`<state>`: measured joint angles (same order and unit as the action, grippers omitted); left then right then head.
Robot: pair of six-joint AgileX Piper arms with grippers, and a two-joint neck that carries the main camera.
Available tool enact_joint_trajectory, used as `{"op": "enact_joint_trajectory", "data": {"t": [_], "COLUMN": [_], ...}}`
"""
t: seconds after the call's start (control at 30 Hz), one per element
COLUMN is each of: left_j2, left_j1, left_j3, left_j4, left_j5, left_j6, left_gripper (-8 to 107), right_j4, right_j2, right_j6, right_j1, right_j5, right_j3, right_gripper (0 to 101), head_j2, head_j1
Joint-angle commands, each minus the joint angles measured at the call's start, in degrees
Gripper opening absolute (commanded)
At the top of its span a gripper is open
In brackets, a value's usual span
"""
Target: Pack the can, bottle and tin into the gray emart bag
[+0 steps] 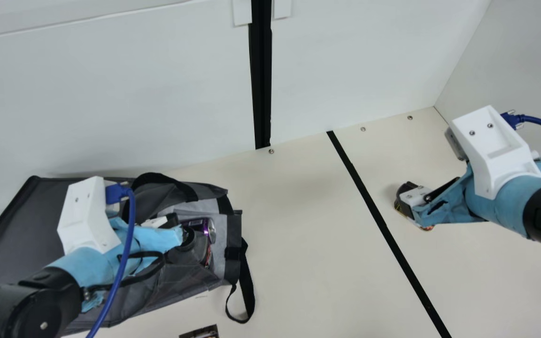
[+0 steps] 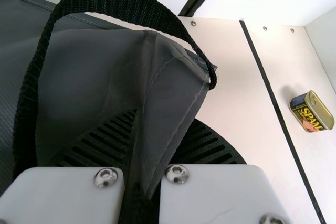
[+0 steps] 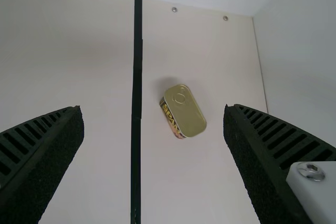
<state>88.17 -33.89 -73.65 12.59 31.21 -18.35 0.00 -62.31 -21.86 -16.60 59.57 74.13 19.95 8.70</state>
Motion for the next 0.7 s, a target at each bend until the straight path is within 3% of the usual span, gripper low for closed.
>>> {"op": "enact_joint_trajectory", "data": {"t": [0.0, 0.67], "left_j2": [0.00, 0.00], "left_j1": [0.00, 0.00], "left_j3": [0.00, 0.00], "left_j4": [0.00, 0.00], "left_j5": [0.00, 0.00], "left_j6": [0.00, 0.00], "left_gripper": [10, 10], "right_j4": [-0.80, -2.80], "right_j2": [-0.03, 0.91], "right_j6": [0.48, 1.72], "right_j1": [-0.12, -1.70], "right_j5": [0.27, 3.40], "right_j3": [0.21, 1.55], "right_gripper": [91, 91], "head_j2": [0.05, 0.05], "head_j1": [1.30, 1.30]}}
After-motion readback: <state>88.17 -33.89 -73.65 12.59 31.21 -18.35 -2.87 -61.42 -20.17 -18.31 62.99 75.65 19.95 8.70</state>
